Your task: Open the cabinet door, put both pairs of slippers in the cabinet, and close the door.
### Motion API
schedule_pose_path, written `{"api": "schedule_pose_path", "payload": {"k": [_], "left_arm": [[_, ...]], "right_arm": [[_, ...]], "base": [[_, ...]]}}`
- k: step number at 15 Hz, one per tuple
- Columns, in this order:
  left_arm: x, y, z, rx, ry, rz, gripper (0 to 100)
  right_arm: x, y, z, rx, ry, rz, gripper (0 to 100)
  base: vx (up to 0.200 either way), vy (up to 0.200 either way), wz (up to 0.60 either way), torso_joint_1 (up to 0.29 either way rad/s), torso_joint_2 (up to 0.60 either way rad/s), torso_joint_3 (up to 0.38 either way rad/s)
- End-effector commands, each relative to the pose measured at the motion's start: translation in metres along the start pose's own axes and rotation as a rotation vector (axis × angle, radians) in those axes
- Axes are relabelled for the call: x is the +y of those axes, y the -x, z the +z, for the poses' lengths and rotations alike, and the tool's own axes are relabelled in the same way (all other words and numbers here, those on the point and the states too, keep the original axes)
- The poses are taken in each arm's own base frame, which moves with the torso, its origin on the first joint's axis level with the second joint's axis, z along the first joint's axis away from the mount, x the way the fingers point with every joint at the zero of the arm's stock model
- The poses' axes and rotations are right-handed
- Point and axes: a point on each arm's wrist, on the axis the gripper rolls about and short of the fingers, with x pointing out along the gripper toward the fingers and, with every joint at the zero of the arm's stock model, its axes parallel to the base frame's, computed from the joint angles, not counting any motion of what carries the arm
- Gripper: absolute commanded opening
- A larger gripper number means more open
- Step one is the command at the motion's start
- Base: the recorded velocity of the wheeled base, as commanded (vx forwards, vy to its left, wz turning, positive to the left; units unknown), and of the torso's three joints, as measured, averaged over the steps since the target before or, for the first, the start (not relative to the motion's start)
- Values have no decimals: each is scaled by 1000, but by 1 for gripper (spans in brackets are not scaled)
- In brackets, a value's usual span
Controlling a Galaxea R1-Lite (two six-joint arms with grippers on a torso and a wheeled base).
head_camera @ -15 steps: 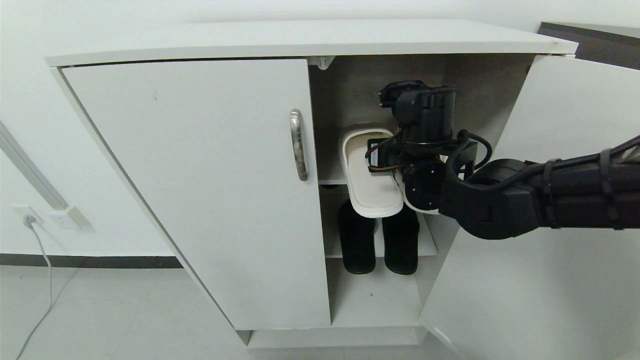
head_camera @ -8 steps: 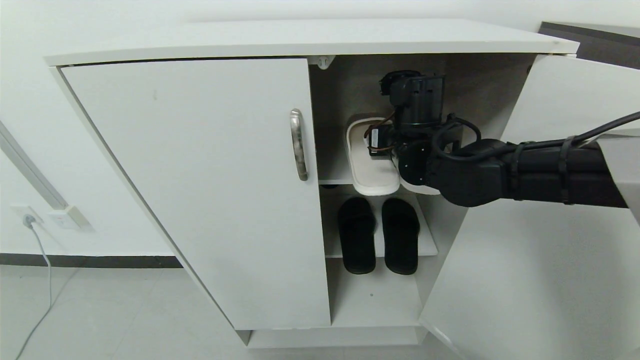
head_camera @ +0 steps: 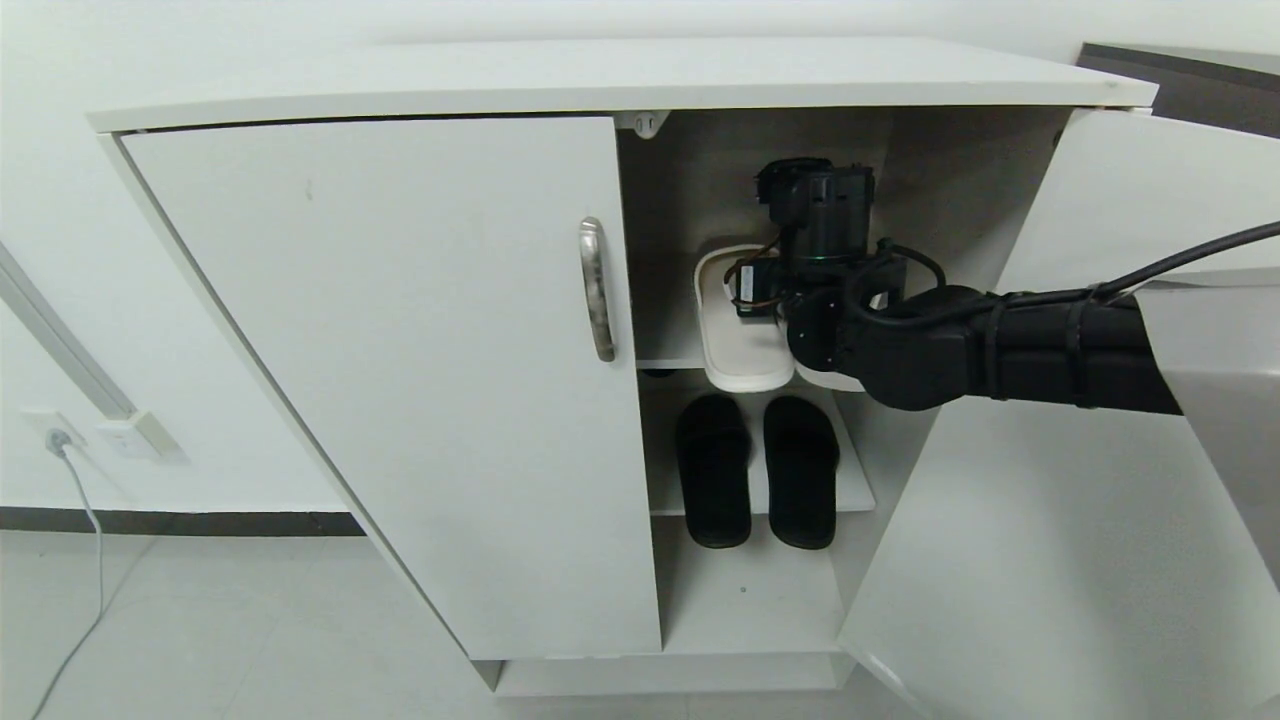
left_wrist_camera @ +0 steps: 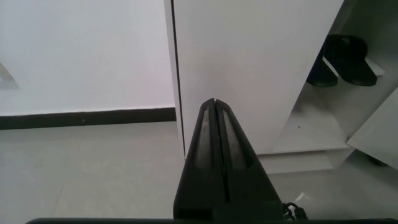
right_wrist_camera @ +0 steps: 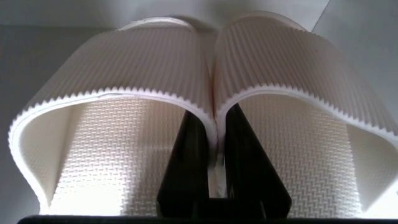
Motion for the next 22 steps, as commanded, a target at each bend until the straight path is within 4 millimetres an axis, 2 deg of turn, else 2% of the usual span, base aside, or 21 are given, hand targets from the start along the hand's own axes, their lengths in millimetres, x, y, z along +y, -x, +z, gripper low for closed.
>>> {"api": "schedule_pose_path", "payload": {"k": [1,11,12,17,20,22], "left_arm": [[0,0,0,1,0,0,0],[1,0,0,-1,0,26,0],[1,0,0,-1,0,26,0],[1,0,0,-1,3,24,0],[1,0,0,-1,3,24,0],[1,0,0,-1,3,24,0]], "right_arm": [[1,-1,-1,2,1,1,0],[3,-4,-8,13,8,0,0],[3,-4,-8,15,9,0,100],[1,0,-8,25,18,0,100],[-2,19,-6,44,34,22,100],[-7,36,2,37,9,33,100]], "base": [[0,0,0,0,0,0],[0,0,0,0,0,0],[0,0,0,0,0,0],[0,0,0,0,0,0],[0,0,0,0,0,0],[0,0,0,0,0,0]]}}
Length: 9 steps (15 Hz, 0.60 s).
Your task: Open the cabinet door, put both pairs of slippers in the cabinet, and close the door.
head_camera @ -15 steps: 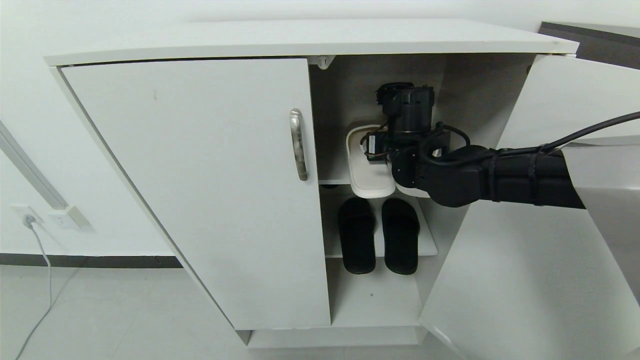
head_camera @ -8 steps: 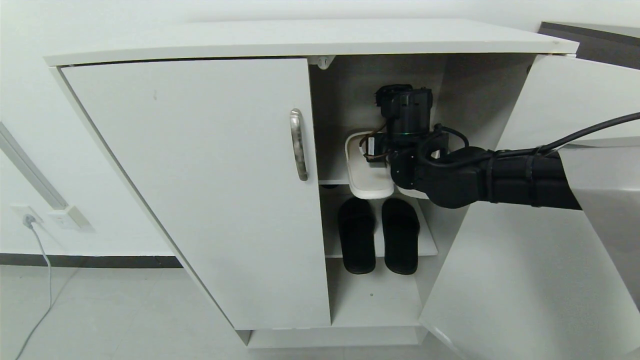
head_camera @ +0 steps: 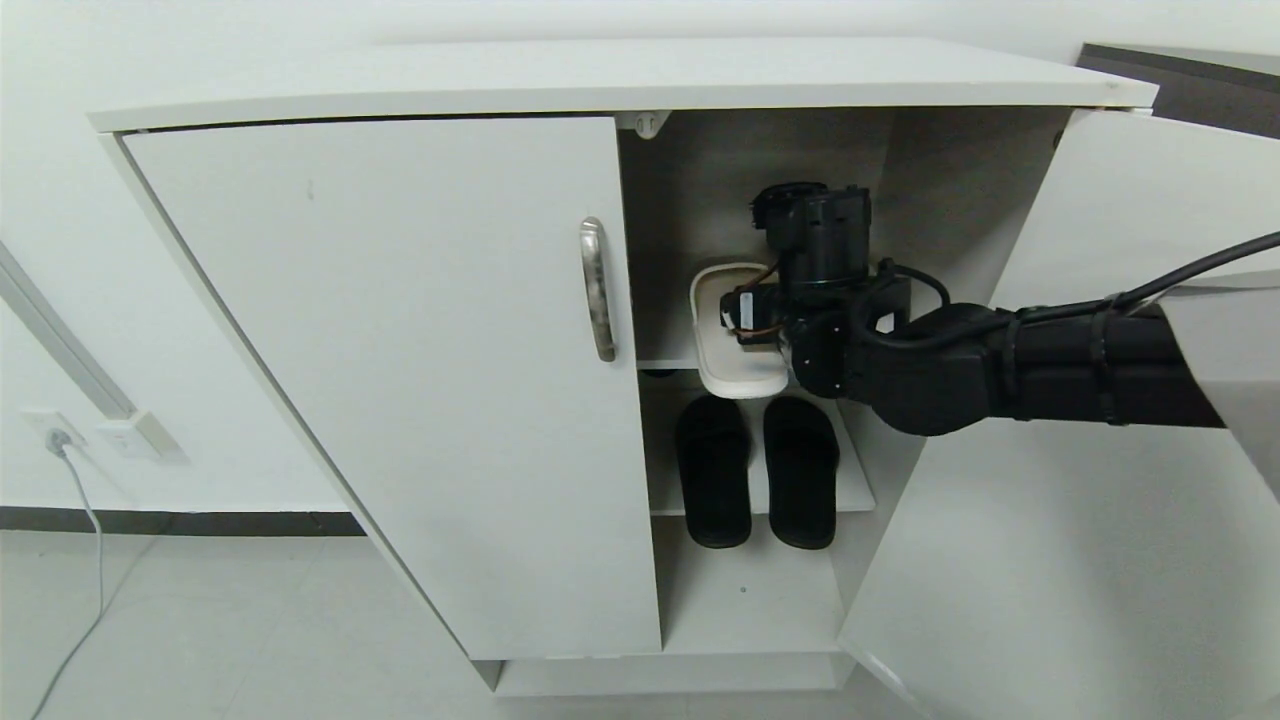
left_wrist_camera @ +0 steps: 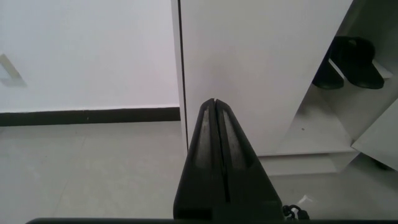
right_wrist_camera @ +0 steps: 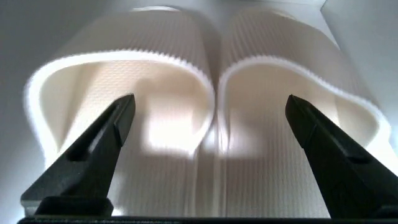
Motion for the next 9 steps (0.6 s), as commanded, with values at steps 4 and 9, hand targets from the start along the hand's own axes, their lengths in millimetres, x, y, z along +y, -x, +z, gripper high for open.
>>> {"api": "schedule_pose_path", "payload": {"k": [4,9], "left_arm": [[0,0,0,0,1,0,0],[0,0,0,0,1,-3,0]], "right_arm": [[-13,72,22,-30,-53,91,100],[-27,128,3,-12,-36,212,100]], "base": [[0,0,0,0,0,0],[0,0,0,0,0,0]]}}
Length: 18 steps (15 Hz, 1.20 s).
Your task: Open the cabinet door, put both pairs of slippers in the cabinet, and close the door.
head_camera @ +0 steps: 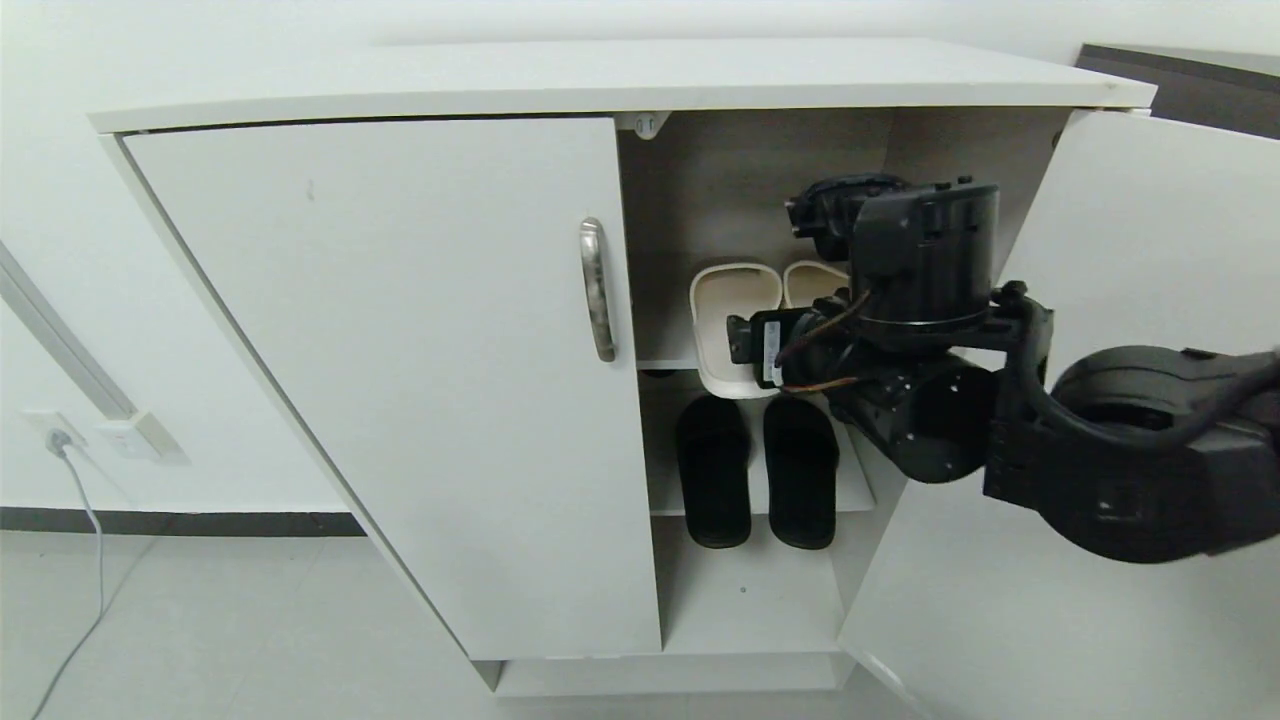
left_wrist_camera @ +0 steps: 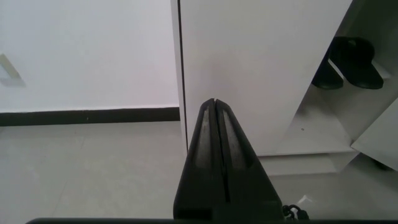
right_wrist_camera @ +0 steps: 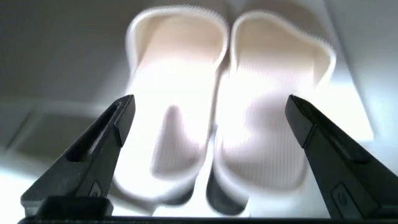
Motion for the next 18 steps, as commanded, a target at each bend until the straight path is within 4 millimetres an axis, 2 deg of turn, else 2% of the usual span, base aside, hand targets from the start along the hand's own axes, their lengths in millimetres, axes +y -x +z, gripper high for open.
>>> {"api": "schedule_pose_path", "payload": {"k": [1,3,4,8,17,18], "left_arm": [[0,0,0,1,-1,-2,0],[0,0,0,1,-1,-2,0],[0,0,0,1,-1,-2,0],[0,0,0,1,-1,-2,0],[0,0,0,1,-1,-2,0],[0,0,0,1,-3,-3,0]], "right_arm": [[-6,43,-2,-14,-14,99,100],[-4,57,-13,-12,-11,139,100],[-4,60,-18,-15,-17,148,0],[-5,62,-32,-1,-17,156,0],[-6,62,-39,18,0,151,0],[-6,62,-40,19,1,150,0]], "base": [[0,0,0,0,0,0],[0,0,0,0,0,0],[0,0,0,0,0,0],[0,0,0,0,0,0],[0,0,0,0,0,0],[-200,0,0,-2,2,2]]}}
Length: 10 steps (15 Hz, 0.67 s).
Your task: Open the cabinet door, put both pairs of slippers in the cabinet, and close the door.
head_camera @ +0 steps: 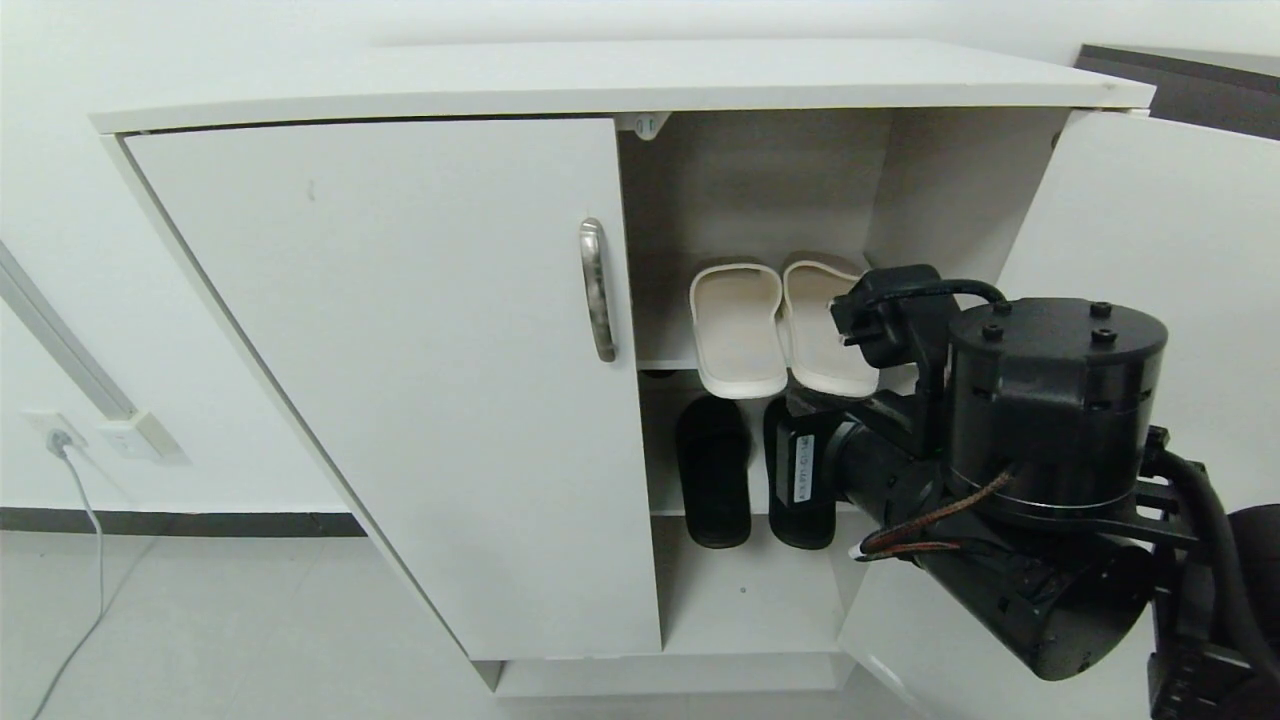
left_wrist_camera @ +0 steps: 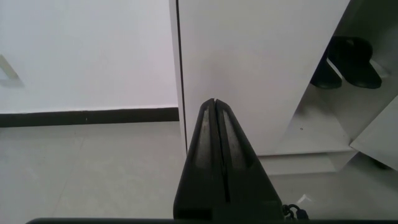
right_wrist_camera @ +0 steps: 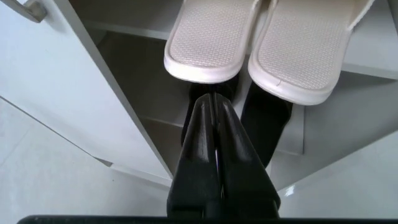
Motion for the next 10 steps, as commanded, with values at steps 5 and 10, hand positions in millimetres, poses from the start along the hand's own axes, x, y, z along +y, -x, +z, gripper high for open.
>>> {"api": "schedule_pose_path", "payload": {"k": [5,10], "left_arm": [[0,0,0,2,1,1,0],[0,0,0,2,1,-1,0]], "right_arm": [[-1,0,-4,12,11,-3,0],[-4,-3,-7,20,16,-13,0]], "base": [[-200,0,0,2,1,0],[-200,0,0,0,0,3]]}}
